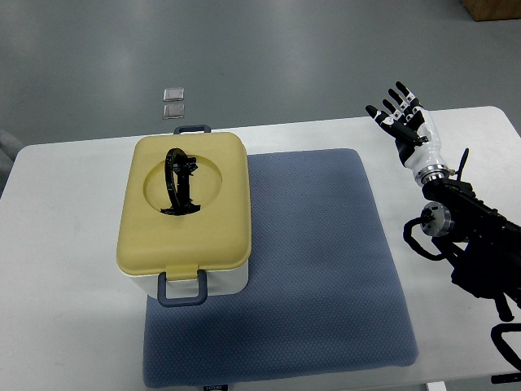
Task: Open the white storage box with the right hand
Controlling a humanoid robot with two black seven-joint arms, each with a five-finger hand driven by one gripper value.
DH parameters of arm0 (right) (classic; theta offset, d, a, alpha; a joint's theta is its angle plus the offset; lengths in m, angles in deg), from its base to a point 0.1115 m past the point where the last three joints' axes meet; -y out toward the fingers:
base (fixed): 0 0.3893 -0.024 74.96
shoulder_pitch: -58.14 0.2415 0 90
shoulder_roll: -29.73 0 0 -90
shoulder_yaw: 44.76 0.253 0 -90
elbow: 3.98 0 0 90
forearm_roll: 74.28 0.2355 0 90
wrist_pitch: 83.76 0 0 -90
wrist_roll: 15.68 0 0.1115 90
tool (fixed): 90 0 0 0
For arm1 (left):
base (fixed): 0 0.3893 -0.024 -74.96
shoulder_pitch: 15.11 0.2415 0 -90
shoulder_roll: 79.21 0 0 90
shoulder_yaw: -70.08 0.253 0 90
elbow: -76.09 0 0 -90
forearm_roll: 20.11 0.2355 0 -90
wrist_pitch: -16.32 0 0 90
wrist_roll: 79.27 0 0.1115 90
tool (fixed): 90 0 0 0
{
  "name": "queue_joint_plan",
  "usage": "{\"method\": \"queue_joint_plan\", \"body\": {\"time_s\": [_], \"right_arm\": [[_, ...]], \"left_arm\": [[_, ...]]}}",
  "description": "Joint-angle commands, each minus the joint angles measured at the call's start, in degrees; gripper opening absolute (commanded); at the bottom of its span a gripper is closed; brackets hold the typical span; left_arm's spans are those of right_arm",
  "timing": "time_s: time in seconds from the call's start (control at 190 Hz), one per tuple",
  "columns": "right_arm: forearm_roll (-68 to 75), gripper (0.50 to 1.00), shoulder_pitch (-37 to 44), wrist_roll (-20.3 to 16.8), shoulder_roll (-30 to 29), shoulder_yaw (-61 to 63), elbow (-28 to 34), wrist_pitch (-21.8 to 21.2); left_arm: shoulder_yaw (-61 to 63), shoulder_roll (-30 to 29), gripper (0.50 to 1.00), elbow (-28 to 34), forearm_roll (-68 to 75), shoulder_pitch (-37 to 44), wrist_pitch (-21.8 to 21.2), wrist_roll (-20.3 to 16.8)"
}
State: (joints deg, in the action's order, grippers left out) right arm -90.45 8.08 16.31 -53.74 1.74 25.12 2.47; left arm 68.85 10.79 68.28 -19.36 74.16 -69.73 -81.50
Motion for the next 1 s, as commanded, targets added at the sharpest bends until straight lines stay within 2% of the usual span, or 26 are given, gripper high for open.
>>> {"method": "queue_joint_plan", "body": {"time_s": [0.0, 0.995], "right_arm": [[0.0, 0.926, 0.0, 0.0, -0.1, 0.0, 0.0, 0.0], [0.0, 0.926, 0.4, 0.0, 0.3, -0.1, 0.0, -0.1]], "left_arm": [[-0.1, 0.0, 1.000, 0.0, 0.0, 0.0, 0.0, 0.0], [-0.1, 0.0, 1.000, -0.1, 0.0, -0.3, 0.0, -0.1]]}}
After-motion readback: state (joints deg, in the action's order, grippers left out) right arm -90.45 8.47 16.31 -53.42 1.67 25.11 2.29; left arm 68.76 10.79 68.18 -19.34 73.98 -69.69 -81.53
